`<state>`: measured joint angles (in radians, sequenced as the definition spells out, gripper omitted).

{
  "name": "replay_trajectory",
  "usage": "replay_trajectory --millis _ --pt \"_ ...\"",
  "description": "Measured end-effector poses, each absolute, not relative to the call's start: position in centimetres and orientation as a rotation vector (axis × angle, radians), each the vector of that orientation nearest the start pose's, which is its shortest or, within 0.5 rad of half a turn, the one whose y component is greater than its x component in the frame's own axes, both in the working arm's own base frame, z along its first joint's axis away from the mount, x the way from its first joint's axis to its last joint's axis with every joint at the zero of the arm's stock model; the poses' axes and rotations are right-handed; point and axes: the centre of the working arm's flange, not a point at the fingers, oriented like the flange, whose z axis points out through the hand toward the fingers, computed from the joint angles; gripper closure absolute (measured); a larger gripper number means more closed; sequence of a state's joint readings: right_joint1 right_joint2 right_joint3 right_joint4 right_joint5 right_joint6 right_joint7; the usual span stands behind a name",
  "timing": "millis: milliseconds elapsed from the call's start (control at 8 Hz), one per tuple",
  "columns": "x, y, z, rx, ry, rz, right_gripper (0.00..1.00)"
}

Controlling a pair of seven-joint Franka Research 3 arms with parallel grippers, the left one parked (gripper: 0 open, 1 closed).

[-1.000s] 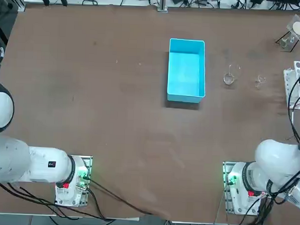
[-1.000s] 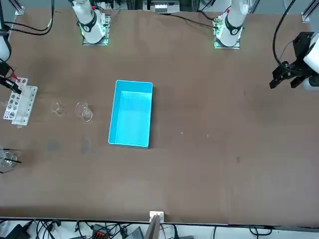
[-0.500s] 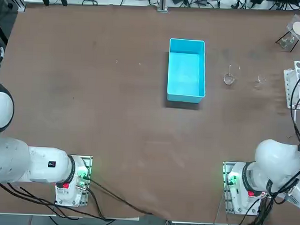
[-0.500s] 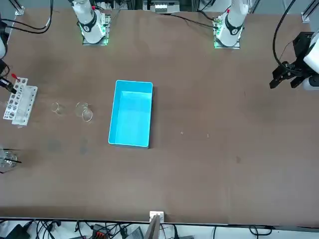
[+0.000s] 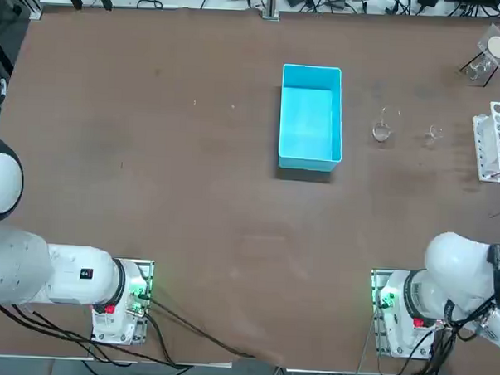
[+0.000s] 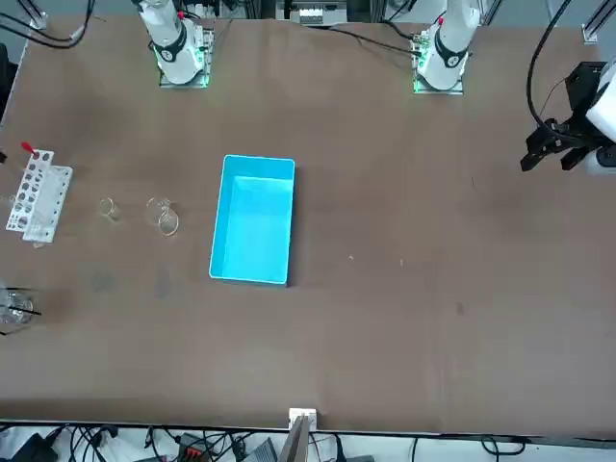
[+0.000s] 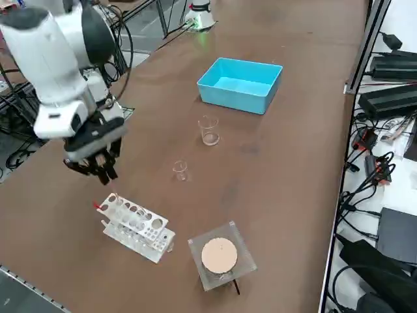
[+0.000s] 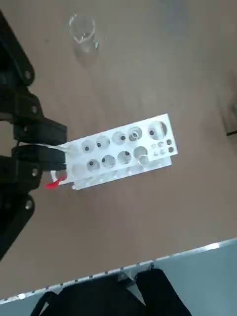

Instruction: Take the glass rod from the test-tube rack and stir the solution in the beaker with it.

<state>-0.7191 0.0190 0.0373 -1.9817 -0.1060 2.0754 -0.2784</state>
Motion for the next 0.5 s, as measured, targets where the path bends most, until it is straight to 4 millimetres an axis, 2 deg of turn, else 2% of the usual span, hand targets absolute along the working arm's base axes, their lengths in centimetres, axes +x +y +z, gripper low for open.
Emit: replay_trajectory --millis 125,250,375,500 --pt "44.3 -35.6 50.1 -3.213 0.567 -0.037 0.94" --pt "45.7 -33.7 53.8 -3.221 0.531 -0.049 0.94" --pt "47.7 -30.4 56.0 -3.216 0.502 -0.032 0.94" --pt "49.9 -25.6 56.2 -3.202 0.475 0.029 0.94"
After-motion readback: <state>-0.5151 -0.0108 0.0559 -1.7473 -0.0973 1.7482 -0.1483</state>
